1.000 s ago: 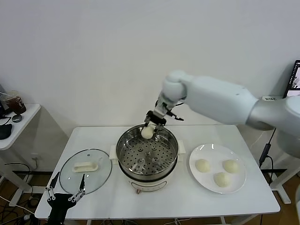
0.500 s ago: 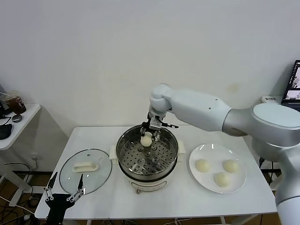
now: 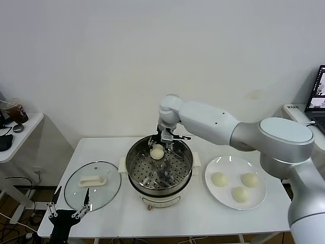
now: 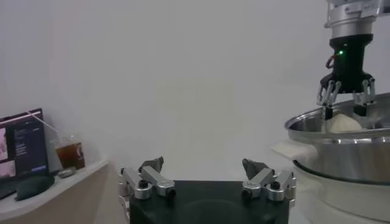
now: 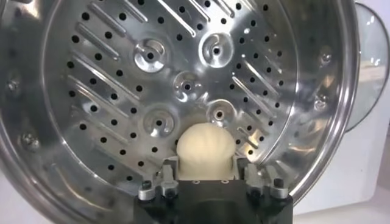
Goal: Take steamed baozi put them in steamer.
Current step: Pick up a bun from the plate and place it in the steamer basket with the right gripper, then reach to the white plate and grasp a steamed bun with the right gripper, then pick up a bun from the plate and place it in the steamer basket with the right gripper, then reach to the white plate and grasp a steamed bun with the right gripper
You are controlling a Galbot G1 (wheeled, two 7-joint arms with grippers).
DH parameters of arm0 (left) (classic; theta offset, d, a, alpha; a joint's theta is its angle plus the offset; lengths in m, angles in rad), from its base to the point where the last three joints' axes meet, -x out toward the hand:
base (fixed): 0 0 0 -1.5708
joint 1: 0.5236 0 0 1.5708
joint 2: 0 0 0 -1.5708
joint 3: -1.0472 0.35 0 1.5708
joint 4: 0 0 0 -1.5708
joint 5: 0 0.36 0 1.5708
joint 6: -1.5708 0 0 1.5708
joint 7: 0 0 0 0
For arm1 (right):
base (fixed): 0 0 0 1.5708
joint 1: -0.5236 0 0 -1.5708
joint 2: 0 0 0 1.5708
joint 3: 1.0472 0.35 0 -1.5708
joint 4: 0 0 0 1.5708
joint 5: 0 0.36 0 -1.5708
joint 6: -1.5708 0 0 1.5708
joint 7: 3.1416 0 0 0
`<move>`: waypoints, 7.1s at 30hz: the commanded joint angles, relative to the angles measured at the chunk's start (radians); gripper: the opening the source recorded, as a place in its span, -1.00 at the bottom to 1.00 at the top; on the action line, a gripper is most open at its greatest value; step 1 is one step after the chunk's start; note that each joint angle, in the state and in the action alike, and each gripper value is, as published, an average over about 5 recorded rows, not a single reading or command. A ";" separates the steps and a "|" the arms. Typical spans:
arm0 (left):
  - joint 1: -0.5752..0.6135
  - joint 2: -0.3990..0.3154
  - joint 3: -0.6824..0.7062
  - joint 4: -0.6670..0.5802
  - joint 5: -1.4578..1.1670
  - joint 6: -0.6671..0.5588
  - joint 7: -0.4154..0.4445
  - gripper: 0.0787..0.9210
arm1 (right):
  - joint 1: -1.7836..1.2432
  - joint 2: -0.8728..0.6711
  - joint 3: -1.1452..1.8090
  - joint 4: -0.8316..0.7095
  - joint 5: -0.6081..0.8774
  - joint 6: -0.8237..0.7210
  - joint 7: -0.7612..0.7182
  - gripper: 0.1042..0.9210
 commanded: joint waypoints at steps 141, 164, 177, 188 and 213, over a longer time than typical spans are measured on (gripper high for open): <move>-0.043 0.039 -0.064 -0.131 0.002 0.194 -0.043 0.77 | 0.055 0.101 -0.134 0.239 0.925 -1.425 0.130 -0.11; -0.053 0.045 -0.066 -0.121 0.001 0.194 -0.039 0.77 | 0.304 -0.262 -0.167 0.562 0.872 -1.391 -0.006 0.68; -0.062 0.045 -0.038 -0.098 0.012 0.189 -0.039 0.77 | 0.284 -0.923 -0.178 0.799 0.478 -1.057 -0.270 0.76; -0.059 0.035 -0.040 -0.090 0.020 0.189 -0.039 0.77 | -0.217 -1.072 0.112 0.728 0.246 -0.993 -0.171 0.76; -0.042 0.023 -0.063 -0.081 0.026 0.190 -0.040 0.77 | -0.575 -0.857 0.364 0.475 0.152 -0.985 -0.091 0.72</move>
